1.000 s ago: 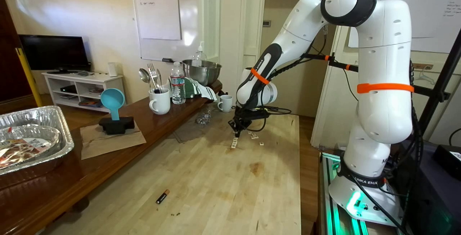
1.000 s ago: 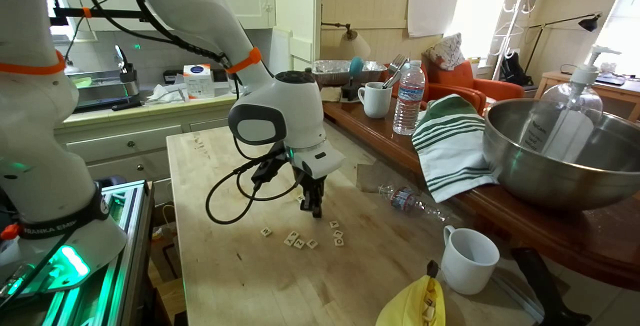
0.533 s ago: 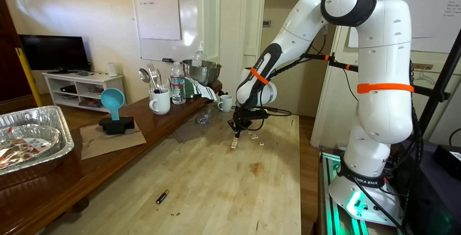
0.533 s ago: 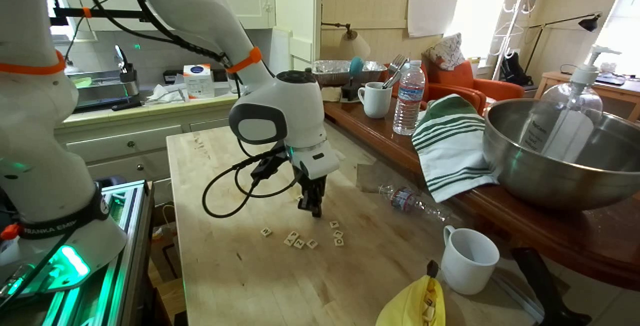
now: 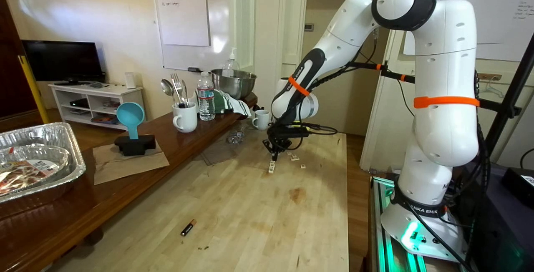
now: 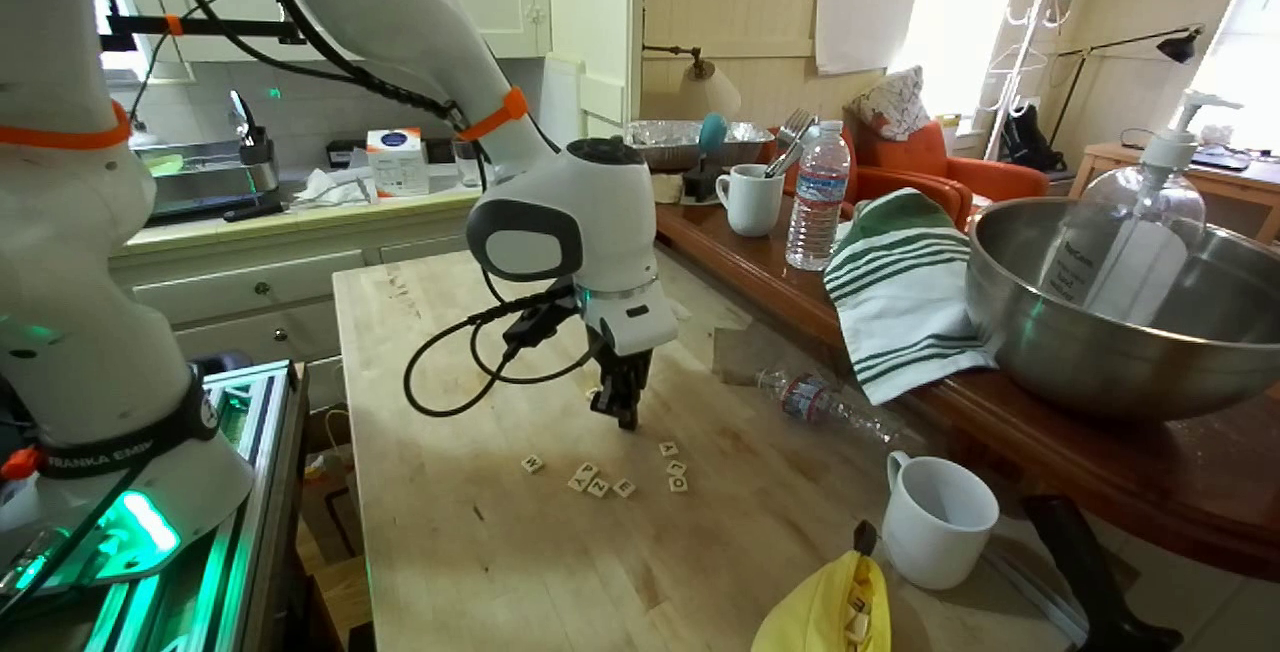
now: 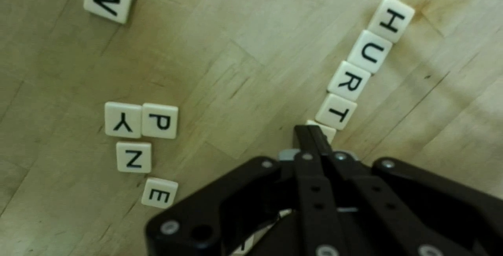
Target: Move the tile letter s to the left
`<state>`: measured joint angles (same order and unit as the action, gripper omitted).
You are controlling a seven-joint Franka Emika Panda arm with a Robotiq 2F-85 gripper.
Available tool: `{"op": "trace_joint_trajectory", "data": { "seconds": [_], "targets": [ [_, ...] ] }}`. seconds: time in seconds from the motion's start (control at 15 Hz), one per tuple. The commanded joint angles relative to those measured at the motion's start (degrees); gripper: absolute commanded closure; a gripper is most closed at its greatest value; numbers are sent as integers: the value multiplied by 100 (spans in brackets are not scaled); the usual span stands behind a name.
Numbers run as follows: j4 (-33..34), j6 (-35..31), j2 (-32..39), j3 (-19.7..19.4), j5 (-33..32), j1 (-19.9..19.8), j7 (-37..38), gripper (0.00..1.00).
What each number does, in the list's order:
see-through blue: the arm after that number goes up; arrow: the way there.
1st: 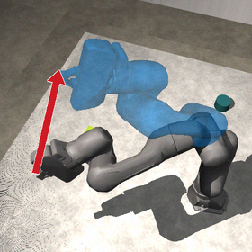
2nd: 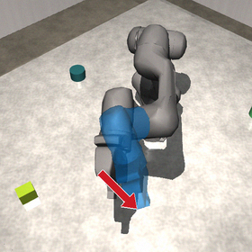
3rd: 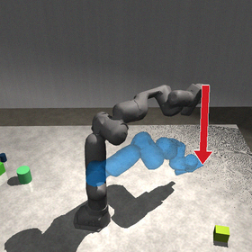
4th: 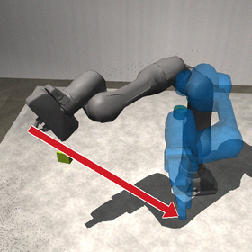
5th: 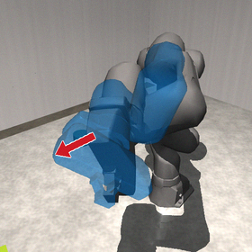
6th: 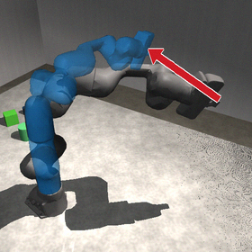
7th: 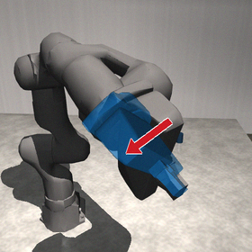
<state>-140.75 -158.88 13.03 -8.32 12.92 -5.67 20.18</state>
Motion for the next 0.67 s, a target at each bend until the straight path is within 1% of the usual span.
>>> {"op": "trace_joint_trajectory", "data": {
  "seconds": [0.0,0.4,0.6],
  "targets": [
    [117,212,233,-34,-10,86,321,100],
    [132,132,262,-28,26,97,547,100],
    [123,97,220,23,132,55,491,100]
  ]
}}
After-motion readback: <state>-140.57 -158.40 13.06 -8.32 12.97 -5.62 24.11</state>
